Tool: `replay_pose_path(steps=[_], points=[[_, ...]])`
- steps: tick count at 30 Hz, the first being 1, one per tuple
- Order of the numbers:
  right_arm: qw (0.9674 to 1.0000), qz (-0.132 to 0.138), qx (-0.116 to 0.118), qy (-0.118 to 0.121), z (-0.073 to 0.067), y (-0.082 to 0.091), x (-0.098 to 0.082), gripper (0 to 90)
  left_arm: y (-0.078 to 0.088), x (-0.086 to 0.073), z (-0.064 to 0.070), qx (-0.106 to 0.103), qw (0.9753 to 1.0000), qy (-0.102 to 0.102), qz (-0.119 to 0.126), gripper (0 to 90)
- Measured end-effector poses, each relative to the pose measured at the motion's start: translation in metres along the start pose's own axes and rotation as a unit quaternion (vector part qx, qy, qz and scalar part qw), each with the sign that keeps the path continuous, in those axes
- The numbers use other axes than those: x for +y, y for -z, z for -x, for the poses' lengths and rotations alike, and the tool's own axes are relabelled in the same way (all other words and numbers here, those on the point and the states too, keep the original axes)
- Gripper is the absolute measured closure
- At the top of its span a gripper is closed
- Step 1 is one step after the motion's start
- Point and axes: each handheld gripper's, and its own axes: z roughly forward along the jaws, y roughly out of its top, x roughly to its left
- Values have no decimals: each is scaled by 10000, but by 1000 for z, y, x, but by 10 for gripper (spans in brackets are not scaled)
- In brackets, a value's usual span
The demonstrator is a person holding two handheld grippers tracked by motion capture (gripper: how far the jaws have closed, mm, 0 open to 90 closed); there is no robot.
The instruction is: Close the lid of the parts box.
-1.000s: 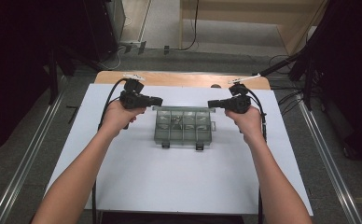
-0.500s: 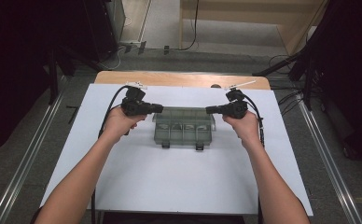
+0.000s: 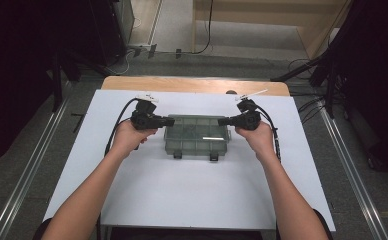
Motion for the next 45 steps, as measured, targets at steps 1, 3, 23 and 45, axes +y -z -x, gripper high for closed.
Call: replay_pose_path(steps=[1, 3, 23, 45], points=[[10000, -11, -7, 4, 0, -1, 0, 892, -1, -1, 0, 10, 10000, 4, -6, 830], [10000, -35, -27, 28, 0, -3, -1, 892, -2, -4, -1, 17, 10000, 18, 0, 829], [9996, -57, -187, 218, 0, -11, -12, 900, -11, -16, -1, 31, 9998, -214, -48, 835], [9992, 56, -5, 400, -3, -8, -14, 601, -7, -17, 2, -11, 10000, -66, 8, 628]])
